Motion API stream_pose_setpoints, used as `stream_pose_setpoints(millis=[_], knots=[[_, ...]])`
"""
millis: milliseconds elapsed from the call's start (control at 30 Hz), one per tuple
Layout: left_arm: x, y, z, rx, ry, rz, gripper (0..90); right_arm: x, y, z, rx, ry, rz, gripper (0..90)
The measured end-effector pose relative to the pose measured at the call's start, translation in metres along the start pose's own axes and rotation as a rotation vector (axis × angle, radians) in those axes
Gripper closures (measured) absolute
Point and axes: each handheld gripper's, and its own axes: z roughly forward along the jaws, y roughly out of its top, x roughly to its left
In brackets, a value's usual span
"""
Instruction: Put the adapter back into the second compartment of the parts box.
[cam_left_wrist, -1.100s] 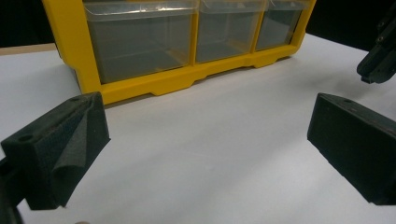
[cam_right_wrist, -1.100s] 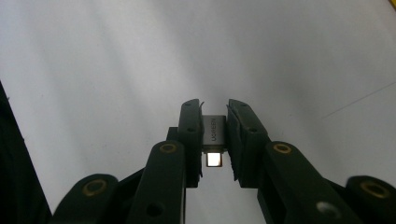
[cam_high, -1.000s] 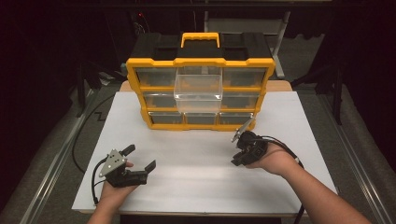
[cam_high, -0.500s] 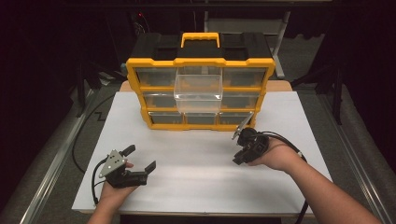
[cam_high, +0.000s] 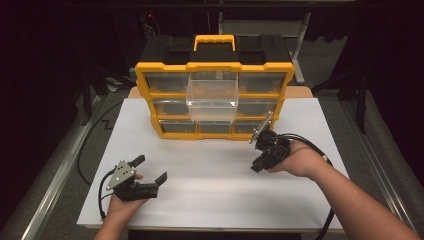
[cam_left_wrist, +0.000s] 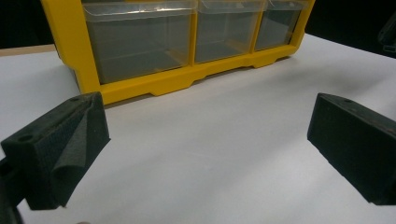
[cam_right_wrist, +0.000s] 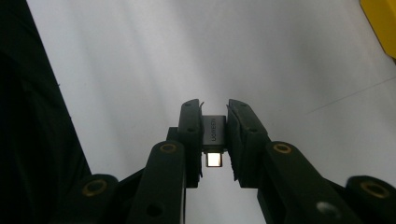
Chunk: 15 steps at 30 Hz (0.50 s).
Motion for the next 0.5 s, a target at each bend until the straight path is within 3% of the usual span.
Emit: stream_pose_setpoints(millis=[500], knots=[[0.001,0.000,-0.002,-0.006,-0.002,-0.001,0.3,0.003,0.013,-0.023,0.027,0.005,-0.023,77.6]])
